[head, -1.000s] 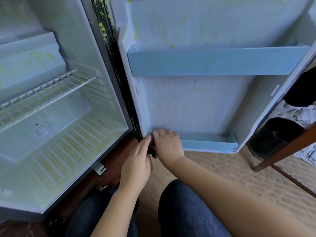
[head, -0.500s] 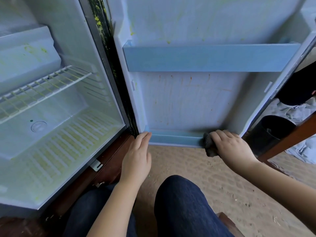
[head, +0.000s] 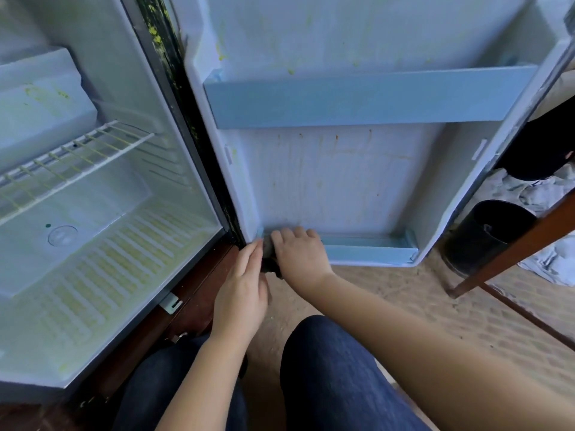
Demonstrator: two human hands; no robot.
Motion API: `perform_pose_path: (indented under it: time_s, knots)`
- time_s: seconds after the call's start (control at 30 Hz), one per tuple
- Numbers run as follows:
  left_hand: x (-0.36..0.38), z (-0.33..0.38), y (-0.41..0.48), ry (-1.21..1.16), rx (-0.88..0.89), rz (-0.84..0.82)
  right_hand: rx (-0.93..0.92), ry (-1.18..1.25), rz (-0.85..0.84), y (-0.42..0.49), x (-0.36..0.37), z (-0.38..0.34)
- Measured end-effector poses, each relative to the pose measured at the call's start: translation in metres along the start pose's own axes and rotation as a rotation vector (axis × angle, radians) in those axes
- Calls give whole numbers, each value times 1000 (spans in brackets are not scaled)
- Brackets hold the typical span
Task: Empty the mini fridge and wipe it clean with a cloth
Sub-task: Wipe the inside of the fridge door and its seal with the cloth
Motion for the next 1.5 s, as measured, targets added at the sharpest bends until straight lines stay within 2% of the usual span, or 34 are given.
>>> perform_pose_path:
  time_s: [0.17, 0.4, 0.57, 0.7, 0.8, 0.87, 0.97, 1.13, 1.33, 1.5]
  knots:
    - [0, 3, -1, 29, 33, 11, -2, 33, -40, -25, -7, 45]
    - [3, 3, -2, 29, 5, -10, 170, -11, -95, -87, -36, 141]
    - [1, 0, -6, 23, -6, -16, 172, -72, -124, -93, -32, 128]
    - [-2, -4, -6, 8, 19, -21, 87, -133, -243, -96, -33, 123]
    - [-4, -6, -6, 7, 45, -22, -19, -249, -174, -93, -44, 120]
    - [-4, -5, -5, -6, 53, -21, -59, -316, -71, -93, -56, 122]
    - [-1, -3, -3, -19, 37, -28, -74, -376, -66, -92, -60, 124]
    - [1, -1, 0, -23, 7, -21, -28, -272, -115, -76, -46, 125]
    - [-1, 0, 1, -20, 9, -15, 14, -239, -309, -43, -21, 87]
    - [-17, 11, -2, -5, 69, 56, 16, -127, -261, -4, -5, 13]
Point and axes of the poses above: each hand's wrist, its own y-axis towards the middle knuckle, its own x-axis out of the palm, z = x × y, the point moved 10 cm from there along y, towards the middle knuckle, and after that the axes turned 11 degrees about y, right-handed, at the moved point
